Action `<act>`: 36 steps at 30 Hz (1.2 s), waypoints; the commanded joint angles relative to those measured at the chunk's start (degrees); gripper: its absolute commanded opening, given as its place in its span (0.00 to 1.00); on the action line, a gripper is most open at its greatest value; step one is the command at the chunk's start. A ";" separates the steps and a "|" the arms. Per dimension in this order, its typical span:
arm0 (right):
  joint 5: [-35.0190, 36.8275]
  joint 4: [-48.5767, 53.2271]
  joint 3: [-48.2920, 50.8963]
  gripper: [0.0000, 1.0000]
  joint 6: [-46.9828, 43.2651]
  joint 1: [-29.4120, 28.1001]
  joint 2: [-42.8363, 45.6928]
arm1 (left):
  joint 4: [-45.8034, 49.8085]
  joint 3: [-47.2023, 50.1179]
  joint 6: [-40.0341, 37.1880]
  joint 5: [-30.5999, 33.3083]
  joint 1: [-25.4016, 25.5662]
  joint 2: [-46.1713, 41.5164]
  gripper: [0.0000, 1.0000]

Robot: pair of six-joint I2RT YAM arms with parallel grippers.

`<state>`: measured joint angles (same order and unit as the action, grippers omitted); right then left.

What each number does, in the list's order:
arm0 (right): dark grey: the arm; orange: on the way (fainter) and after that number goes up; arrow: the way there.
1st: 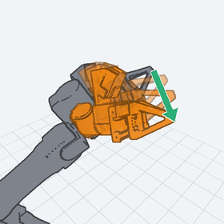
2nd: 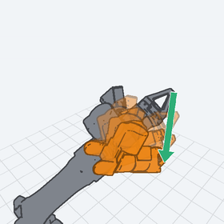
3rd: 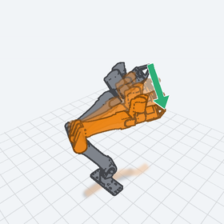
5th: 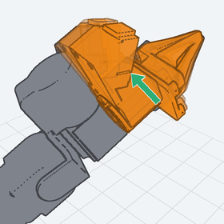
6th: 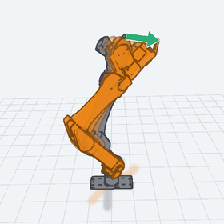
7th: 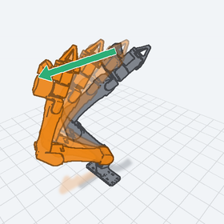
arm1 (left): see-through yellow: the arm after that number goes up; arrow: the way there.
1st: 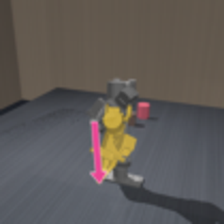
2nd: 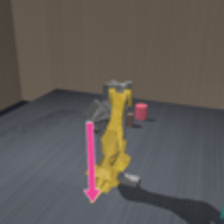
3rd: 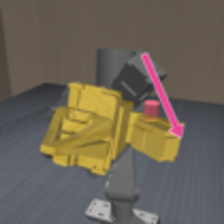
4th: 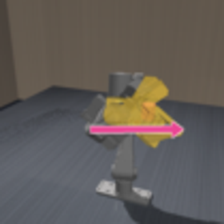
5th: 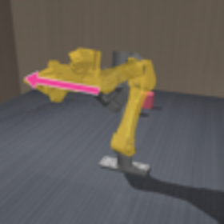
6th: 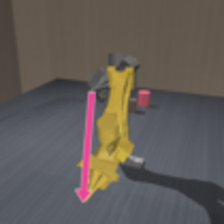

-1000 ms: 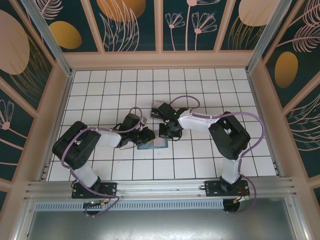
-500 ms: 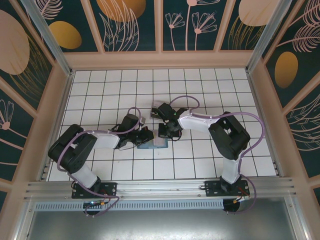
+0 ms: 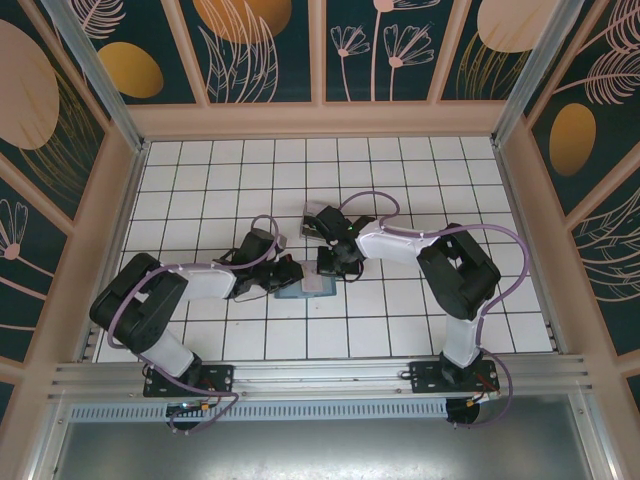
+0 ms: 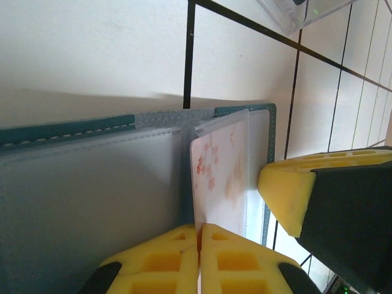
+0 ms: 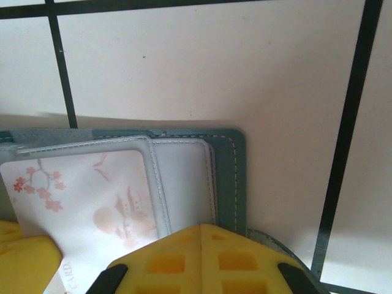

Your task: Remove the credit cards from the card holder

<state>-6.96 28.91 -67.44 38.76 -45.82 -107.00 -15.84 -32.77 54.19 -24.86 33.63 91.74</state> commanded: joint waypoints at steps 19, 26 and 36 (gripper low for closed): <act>4.64 4.93 0.46 0.45 1.58 0.30 0.63 | -0.94 -0.78 -0.53 -2.55 -0.52 4.80 0.10; 2.22 2.50 0.99 0.50 1.67 0.21 -0.14 | -0.47 -2.15 -1.02 -3.28 -0.55 5.66 0.12; 3.78 5.00 0.14 0.53 1.60 0.19 -1.41 | -0.65 -2.91 -1.06 -4.05 -0.55 6.13 0.12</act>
<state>-4.47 31.92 -67.33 40.77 -45.80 -106.34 -18.22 -34.96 54.13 -29.34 33.30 96.51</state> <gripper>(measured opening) 0.538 0.120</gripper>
